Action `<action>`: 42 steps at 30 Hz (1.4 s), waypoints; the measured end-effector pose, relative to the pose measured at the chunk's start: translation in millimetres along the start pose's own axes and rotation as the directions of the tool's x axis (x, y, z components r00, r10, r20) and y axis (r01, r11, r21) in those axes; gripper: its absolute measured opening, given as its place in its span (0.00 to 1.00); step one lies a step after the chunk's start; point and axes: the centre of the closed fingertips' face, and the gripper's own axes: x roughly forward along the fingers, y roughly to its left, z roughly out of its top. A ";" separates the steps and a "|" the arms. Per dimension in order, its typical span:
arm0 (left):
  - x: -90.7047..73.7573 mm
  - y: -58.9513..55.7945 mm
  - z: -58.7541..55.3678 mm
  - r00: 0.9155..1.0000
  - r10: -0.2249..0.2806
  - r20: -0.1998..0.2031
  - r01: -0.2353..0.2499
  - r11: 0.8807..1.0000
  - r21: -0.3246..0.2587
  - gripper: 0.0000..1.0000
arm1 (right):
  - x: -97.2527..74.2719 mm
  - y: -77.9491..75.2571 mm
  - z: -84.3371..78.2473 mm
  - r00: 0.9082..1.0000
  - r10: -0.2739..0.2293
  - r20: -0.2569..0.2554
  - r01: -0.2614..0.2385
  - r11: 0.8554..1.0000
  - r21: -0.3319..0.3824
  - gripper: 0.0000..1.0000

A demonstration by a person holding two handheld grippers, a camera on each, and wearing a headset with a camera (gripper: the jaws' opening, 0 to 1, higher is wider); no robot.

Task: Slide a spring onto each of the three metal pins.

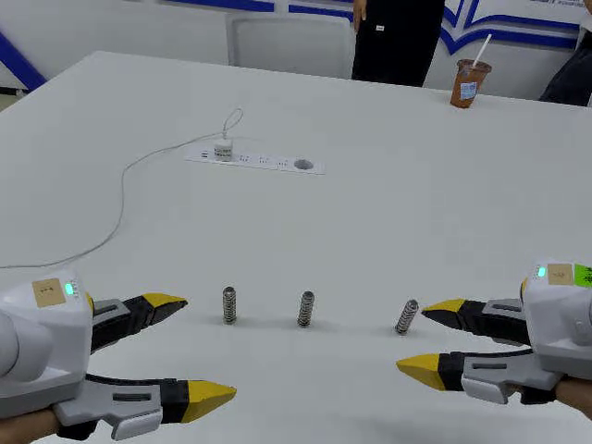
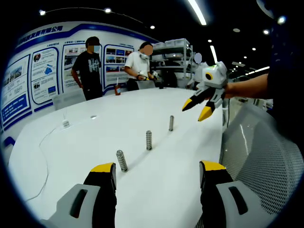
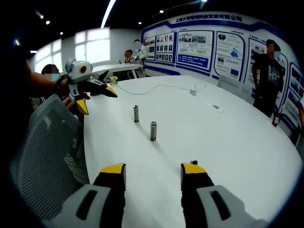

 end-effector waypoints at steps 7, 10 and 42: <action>1.4 -1.4 -2.1 1.000 -0.001 -0.003 0.001 1.000 -0.004 0.73 | -6.7 -6.4 -7.2 0.999 -0.034 0.025 0.033 0.999 0.033 0.50; 1.3 0.2 -4.8 1.000 0.002 -0.007 -0.002 1.000 -0.009 0.73 | -9.2 -9.9 -9.1 0.998 -0.049 0.039 0.047 0.998 0.048 0.52; 1.0 12.7 -25.1 0.999 0.028 -0.032 -0.029 0.998 -0.050 0.74 | -11.5 -10.5 -20.8 0.995 -0.076 0.068 0.070 0.994 0.088 0.59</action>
